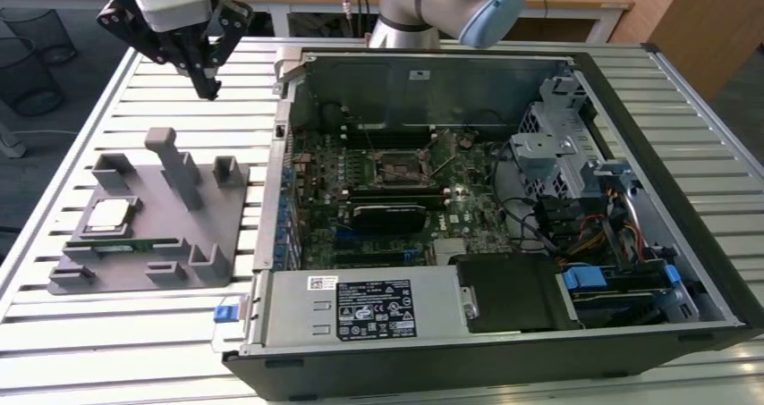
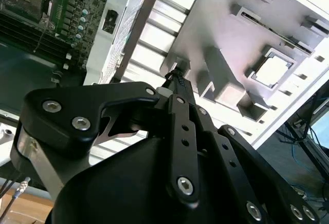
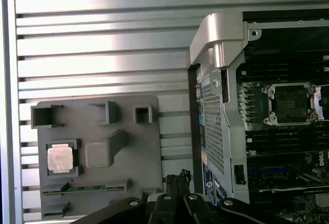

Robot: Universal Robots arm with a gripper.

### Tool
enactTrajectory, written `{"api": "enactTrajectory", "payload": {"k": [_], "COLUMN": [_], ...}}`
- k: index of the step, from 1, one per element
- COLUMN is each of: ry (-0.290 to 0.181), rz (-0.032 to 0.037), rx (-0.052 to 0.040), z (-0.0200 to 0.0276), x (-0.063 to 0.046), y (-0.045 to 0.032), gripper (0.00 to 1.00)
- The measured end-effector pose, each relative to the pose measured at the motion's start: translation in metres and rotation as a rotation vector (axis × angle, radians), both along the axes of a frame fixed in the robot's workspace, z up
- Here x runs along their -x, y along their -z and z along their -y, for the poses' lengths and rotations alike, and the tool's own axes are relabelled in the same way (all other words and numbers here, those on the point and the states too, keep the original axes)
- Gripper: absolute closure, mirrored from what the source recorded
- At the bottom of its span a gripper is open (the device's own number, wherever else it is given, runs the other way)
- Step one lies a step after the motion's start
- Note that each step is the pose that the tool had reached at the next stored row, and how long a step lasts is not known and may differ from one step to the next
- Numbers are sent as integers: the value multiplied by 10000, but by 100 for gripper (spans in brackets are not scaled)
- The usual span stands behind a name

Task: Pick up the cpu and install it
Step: 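Reach for the cpu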

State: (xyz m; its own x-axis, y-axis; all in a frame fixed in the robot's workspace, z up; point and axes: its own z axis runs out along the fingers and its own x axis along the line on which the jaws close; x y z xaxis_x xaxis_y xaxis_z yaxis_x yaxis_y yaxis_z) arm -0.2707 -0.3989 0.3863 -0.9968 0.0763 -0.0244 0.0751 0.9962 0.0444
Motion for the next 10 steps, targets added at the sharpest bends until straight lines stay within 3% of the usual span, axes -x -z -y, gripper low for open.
{"api": "enactTrajectory", "payload": {"k": [10], "ry": [0], "rz": [0], "rx": [1], "z": [0], "x": [98], "y": [7], "gripper": [89]}}
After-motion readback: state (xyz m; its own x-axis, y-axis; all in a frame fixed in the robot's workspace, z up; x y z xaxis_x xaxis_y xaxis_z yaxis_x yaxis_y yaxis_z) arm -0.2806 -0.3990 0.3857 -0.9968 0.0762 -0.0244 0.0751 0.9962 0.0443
